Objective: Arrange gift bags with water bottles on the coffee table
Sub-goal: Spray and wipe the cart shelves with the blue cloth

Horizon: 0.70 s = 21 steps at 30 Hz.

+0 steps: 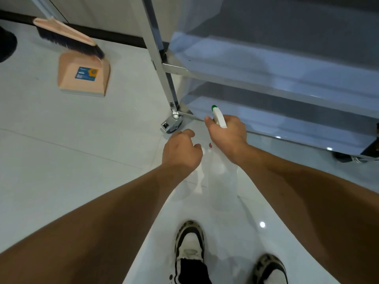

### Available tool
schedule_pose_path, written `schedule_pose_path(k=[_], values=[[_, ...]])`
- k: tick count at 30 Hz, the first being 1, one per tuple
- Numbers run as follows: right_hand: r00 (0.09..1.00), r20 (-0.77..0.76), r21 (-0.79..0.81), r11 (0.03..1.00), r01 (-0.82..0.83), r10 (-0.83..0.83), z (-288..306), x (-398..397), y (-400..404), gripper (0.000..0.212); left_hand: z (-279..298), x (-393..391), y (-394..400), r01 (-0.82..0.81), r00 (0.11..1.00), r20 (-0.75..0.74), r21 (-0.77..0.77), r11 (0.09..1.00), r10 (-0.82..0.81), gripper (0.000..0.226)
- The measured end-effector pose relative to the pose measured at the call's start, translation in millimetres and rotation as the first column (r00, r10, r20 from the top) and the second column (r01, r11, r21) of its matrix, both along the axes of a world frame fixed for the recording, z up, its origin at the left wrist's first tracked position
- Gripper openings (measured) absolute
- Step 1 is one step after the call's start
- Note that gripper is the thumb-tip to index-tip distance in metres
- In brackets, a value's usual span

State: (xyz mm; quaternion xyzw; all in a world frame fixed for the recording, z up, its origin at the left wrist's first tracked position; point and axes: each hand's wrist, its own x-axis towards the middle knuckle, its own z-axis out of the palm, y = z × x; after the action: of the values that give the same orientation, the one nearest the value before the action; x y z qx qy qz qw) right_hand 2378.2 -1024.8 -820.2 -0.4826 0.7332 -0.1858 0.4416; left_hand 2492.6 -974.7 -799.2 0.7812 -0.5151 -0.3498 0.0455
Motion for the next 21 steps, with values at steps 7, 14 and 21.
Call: schedule_pose_path(k=[7, 14, 21], values=[[0.999, 0.015, -0.048, 0.998, 0.039, -0.039, 98.4, -17.4, 45.5, 0.021, 106.7, -3.5, 10.4, 0.074, 0.997, 0.012, -0.003, 0.997, -0.074, 0.044], [0.990, 0.049, -0.098, 0.986, 0.135, -0.130, 232.4, -64.6, 101.4, 0.021, 225.7, -43.0, 43.4, 0.248, 0.969, -0.020, 0.073, 0.966, -0.247, 0.047], [0.952, 0.144, -0.159, 0.943, 0.293, -0.271, 353.0, -139.7, 156.8, 0.024, 342.1, -113.6, 64.2, 0.348, 0.937, -0.049, 0.067, 0.935, -0.345, 0.049]])
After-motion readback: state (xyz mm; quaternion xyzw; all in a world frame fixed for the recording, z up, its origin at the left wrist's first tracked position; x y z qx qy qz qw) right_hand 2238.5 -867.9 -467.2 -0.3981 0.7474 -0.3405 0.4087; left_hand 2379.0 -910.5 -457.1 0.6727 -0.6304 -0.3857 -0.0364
